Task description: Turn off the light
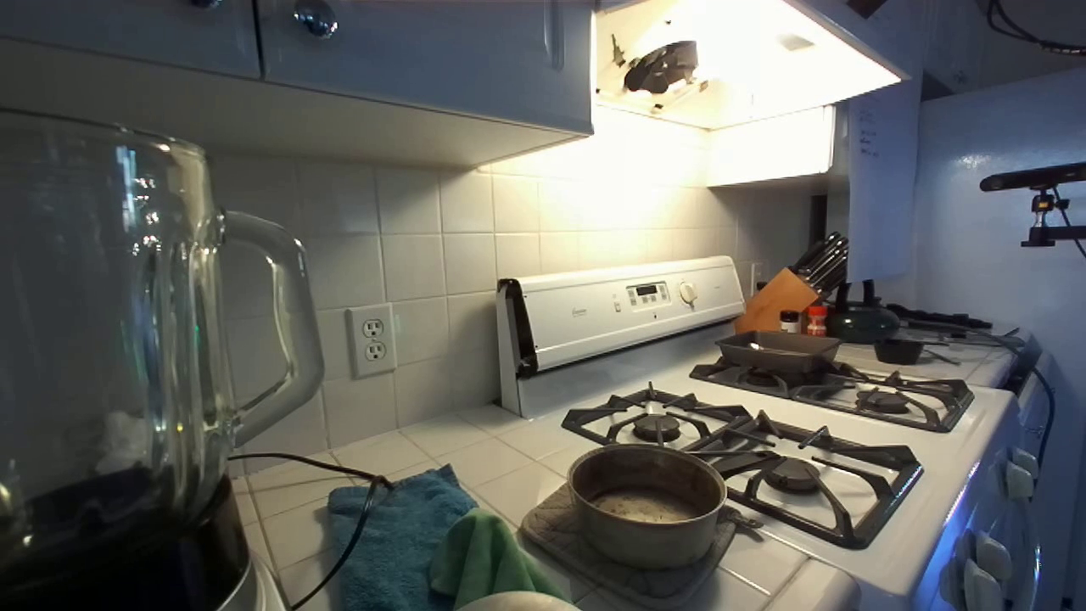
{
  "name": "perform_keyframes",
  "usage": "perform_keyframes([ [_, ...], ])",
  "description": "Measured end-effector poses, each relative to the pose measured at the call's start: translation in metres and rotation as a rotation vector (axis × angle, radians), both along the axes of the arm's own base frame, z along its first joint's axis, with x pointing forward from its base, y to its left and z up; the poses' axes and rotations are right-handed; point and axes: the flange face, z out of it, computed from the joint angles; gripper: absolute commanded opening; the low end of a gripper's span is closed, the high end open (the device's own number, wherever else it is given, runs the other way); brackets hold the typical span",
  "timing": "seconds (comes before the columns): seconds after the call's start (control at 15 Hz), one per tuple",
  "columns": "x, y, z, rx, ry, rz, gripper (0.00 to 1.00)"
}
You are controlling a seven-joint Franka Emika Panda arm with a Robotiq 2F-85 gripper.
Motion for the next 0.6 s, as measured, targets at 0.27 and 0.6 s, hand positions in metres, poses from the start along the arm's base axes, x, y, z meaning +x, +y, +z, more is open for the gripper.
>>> perform_keyframes([
  [0.27,0.005,0.002,0.002,0.030,-0.014,-0.012,0.70],
  [0.6,0.013,0.004,0.005,0.054,-0.030,-0.028,0.24],
])
